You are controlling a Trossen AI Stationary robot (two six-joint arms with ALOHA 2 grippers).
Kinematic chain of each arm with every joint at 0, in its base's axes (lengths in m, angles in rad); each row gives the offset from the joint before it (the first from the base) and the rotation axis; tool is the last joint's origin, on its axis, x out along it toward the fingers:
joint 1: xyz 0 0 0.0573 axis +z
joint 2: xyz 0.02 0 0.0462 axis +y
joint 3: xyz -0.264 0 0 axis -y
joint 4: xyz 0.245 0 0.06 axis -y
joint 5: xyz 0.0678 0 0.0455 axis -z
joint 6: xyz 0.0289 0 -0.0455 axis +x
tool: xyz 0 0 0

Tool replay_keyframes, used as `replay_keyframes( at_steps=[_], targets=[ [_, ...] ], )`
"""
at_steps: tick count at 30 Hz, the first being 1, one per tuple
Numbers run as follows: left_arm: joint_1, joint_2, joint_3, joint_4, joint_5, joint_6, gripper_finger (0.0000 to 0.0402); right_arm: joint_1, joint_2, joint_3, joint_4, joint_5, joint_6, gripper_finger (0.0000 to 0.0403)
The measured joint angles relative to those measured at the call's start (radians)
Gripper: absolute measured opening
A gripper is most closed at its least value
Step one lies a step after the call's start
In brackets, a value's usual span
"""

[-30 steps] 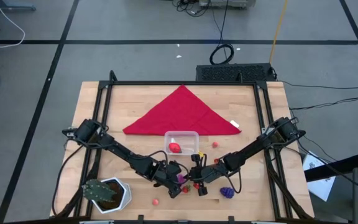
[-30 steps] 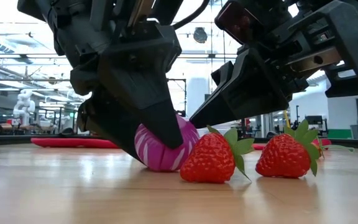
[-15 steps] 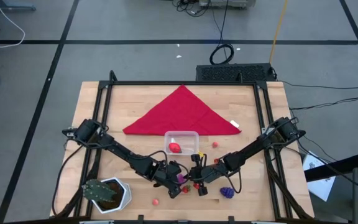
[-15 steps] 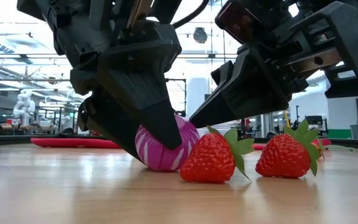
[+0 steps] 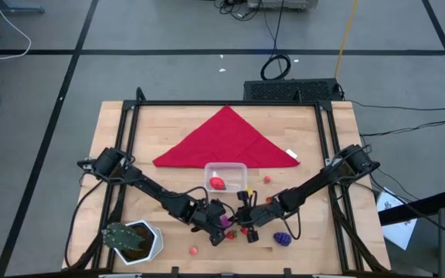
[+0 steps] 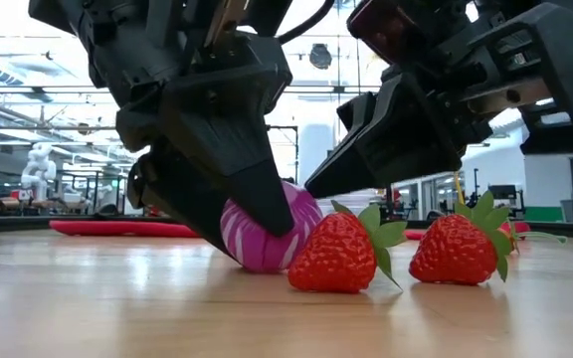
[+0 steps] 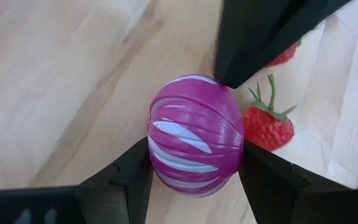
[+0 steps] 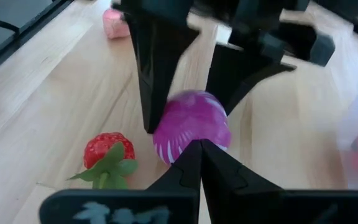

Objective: Pick and placing Produce into tupperware
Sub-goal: Put the red onion in the transparent bin

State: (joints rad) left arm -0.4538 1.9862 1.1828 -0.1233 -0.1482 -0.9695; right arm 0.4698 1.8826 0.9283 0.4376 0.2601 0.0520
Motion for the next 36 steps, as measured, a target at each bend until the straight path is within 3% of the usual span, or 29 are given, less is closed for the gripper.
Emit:
replay_keyframes(
  at_steps=[9, 15, 23, 29, 36],
  targets=[
    [0.0, 0.0, 0.0, 0.005, -0.001, 0.007, 0.0201, 0.0, -0.114, 0.001, -0.135, 0.042, -0.038, 0.0],
    [0.001, -0.001, 0.0, 0.005, 0.002, 0.006, 0.0207, 0.003, -0.182, 0.001, -0.28, 0.134, -0.037, 0.0],
    [0.001, -0.009, 0.0, -0.006, 0.019, 0.004, 0.0206, 0.003, -0.265, 0.001, -0.476, 0.141, -0.018, 0.0],
    [0.013, -0.079, 0.0, -0.039, 0.02, 0.05, 0.0213, 0.003, -0.326, 0.001, -0.601, 0.167, 0.026, 0.0],
    [0.079, -0.206, 0.0, -0.15, -0.017, 0.166, 0.0211, 0.01, -0.338, 0.001, -0.616, 0.186, 0.015, 0.0]
  ],
)
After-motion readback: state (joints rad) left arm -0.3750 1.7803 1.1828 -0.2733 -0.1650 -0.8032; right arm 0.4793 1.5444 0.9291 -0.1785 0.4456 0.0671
